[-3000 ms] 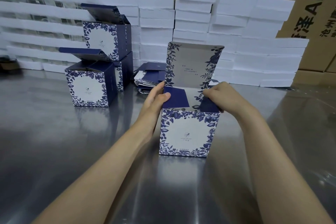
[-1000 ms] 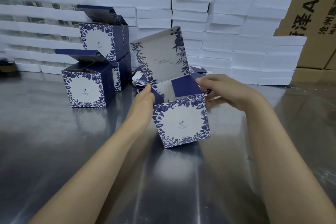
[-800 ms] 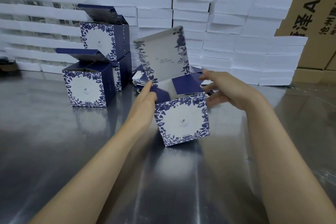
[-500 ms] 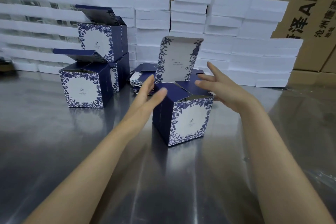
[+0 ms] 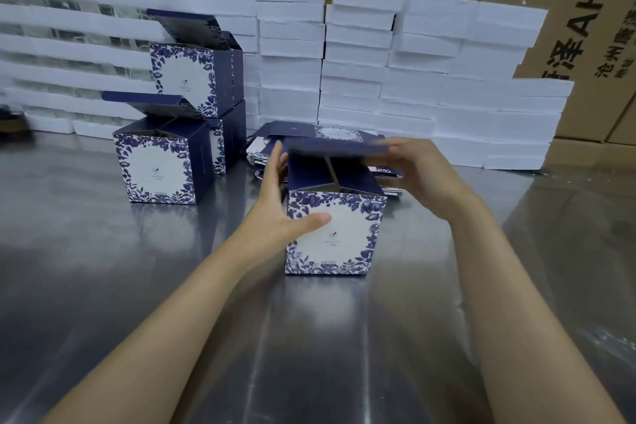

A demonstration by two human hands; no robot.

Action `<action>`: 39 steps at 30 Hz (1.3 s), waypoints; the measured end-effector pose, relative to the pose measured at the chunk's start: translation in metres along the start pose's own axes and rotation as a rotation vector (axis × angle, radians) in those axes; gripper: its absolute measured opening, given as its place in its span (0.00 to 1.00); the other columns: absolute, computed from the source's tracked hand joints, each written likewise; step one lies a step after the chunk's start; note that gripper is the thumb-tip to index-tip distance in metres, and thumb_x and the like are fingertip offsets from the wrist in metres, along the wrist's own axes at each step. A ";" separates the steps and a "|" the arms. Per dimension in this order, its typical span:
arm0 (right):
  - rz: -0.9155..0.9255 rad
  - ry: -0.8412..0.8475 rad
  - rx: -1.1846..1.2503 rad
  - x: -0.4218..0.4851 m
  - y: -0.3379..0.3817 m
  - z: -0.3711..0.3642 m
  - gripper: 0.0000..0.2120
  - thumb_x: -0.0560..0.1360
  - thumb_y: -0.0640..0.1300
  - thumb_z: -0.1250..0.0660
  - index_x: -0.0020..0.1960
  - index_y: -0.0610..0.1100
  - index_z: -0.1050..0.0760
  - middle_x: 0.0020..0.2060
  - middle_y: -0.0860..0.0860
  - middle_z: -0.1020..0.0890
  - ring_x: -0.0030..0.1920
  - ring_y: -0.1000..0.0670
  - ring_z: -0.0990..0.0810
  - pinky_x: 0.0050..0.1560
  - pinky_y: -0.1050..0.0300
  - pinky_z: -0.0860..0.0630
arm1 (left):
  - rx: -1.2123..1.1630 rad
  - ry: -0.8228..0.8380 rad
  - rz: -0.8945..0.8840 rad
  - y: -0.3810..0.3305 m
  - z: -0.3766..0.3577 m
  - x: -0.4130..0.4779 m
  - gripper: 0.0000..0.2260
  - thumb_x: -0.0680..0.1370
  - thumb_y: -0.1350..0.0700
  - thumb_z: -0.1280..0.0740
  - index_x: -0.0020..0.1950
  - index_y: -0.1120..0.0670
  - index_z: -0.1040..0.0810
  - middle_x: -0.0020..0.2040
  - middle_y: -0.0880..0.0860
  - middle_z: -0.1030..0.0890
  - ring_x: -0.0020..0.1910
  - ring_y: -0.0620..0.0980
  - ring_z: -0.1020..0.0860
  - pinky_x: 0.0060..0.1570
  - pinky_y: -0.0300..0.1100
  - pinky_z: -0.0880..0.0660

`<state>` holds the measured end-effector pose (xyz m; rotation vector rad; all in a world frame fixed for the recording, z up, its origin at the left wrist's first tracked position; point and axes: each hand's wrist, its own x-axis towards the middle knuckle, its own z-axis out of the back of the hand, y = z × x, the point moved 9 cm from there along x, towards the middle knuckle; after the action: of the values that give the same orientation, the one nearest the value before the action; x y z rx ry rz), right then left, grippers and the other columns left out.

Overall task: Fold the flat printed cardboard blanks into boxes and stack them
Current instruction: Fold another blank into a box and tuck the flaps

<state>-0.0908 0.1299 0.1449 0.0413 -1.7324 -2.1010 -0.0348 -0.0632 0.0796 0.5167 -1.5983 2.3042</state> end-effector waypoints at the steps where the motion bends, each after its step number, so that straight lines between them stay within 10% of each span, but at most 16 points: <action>1: -0.017 0.032 -0.044 -0.001 -0.002 -0.003 0.16 0.77 0.48 0.42 0.52 0.46 0.16 0.54 0.52 0.16 0.60 0.53 0.20 0.65 0.44 0.28 | 0.010 -0.040 -0.021 -0.002 0.001 -0.001 0.50 0.66 0.39 0.25 0.72 0.27 0.61 0.76 0.33 0.49 0.72 0.27 0.46 0.63 0.28 0.44; 6: 0.037 0.046 -0.326 0.002 -0.009 -0.013 0.04 0.74 0.50 0.30 0.46 0.52 0.17 0.63 0.62 0.22 0.67 0.65 0.31 0.70 0.55 0.37 | 0.215 -0.228 -0.311 -0.033 0.011 -0.006 0.37 0.75 0.60 0.29 0.78 0.45 0.46 0.75 0.44 0.41 0.75 0.41 0.41 0.73 0.43 0.40; 11: 0.101 0.000 -0.585 0.009 -0.008 -0.022 0.04 0.76 0.47 0.33 0.47 0.55 0.20 0.74 0.57 0.36 0.77 0.54 0.53 0.71 0.50 0.44 | 0.475 -0.121 -0.413 -0.041 -0.007 -0.010 0.13 0.80 0.55 0.36 0.63 0.56 0.21 0.61 0.48 0.22 0.63 0.46 0.27 0.64 0.43 0.32; 18: 0.140 0.109 -0.393 0.000 0.009 -0.026 0.09 0.74 0.40 0.30 0.46 0.54 0.16 0.63 0.62 0.24 0.64 0.65 0.29 0.67 0.56 0.32 | 0.552 -0.254 -0.357 -0.047 0.002 -0.009 0.17 0.82 0.54 0.38 0.71 0.56 0.28 0.72 0.51 0.30 0.73 0.50 0.36 0.73 0.46 0.40; 25: 0.186 0.149 -0.612 -0.005 0.012 -0.045 0.15 0.70 0.47 0.25 0.50 0.66 0.20 0.76 0.64 0.46 0.73 0.58 0.51 0.66 0.58 0.46 | 0.611 -0.191 -0.375 -0.046 0.004 -0.005 0.17 0.77 0.57 0.31 0.66 0.57 0.23 0.66 0.52 0.24 0.65 0.53 0.31 0.66 0.49 0.33; 32: 0.256 0.069 -0.606 -0.008 0.036 -0.034 0.10 0.70 0.56 0.26 0.51 0.62 0.18 0.55 0.69 0.20 0.56 0.65 0.25 0.58 0.58 0.29 | 0.395 -0.381 -0.317 -0.058 0.031 -0.007 0.13 0.73 0.50 0.28 0.55 0.51 0.18 0.49 0.42 0.21 0.52 0.49 0.27 0.55 0.47 0.29; 35: 0.380 -0.051 -0.683 -0.011 0.049 -0.029 0.10 0.71 0.57 0.28 0.51 0.58 0.17 0.49 0.66 0.19 0.50 0.59 0.29 0.55 0.55 0.29 | 0.239 -0.424 -0.273 -0.060 0.034 -0.007 0.09 0.73 0.56 0.26 0.52 0.47 0.19 0.45 0.37 0.24 0.54 0.47 0.28 0.53 0.30 0.34; 39: 0.454 -0.011 -0.635 -0.016 0.058 -0.042 0.01 0.74 0.51 0.29 0.43 0.56 0.18 0.42 0.58 0.18 0.48 0.52 0.27 0.52 0.55 0.29 | 0.101 -0.434 -0.217 -0.056 0.038 -0.009 0.06 0.75 0.57 0.28 0.48 0.47 0.20 0.45 0.40 0.22 0.54 0.49 0.26 0.53 0.37 0.30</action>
<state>-0.0475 0.0878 0.1861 -0.4955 -0.8918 -2.1771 0.0022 -0.0801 0.1347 1.2209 -1.5077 2.2169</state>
